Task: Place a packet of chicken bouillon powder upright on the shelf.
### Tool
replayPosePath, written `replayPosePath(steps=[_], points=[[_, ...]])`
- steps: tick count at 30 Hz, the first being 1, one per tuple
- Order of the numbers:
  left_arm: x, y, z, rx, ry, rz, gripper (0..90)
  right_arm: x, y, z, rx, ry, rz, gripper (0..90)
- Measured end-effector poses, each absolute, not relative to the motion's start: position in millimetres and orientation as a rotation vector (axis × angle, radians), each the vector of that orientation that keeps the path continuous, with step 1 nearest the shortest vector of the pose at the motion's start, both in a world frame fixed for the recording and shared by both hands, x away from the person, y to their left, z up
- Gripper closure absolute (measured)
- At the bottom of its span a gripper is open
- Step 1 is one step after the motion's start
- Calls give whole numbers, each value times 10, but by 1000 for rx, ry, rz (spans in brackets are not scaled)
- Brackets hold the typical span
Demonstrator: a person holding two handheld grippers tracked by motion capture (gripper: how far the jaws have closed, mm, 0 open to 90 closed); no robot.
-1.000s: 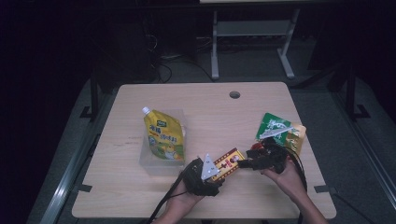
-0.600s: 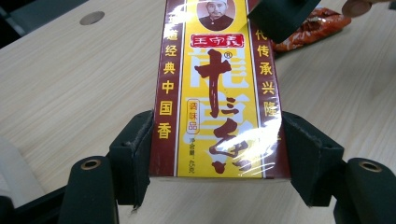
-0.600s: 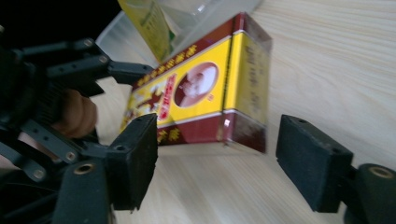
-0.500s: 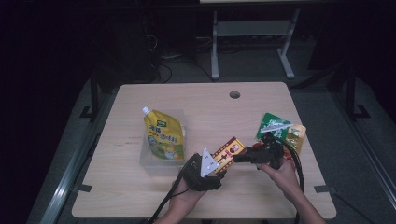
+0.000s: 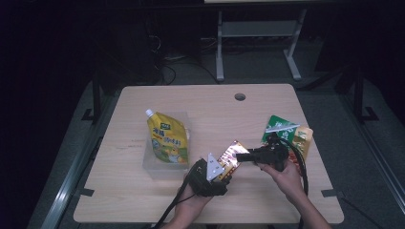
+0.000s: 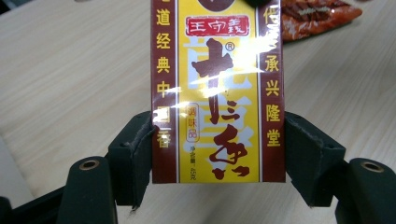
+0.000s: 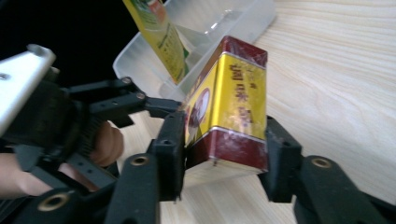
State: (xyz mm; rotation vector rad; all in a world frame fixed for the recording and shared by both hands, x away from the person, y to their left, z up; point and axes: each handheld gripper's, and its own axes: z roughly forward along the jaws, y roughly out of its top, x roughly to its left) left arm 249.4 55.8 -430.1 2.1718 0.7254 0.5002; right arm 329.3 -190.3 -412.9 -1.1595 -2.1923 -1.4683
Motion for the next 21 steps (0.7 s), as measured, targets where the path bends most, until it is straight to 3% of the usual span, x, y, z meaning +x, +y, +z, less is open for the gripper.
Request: replayPosePath(steps=[10,21], points=[[2482,556,-4340,2183,686,468,289,3265,-1819,-3997,-1093,-2292,-1436,667],[2375,616,-4316,2176,648,435,273,3287,-1834,-3941,-1105,-2407,-1428,671]])
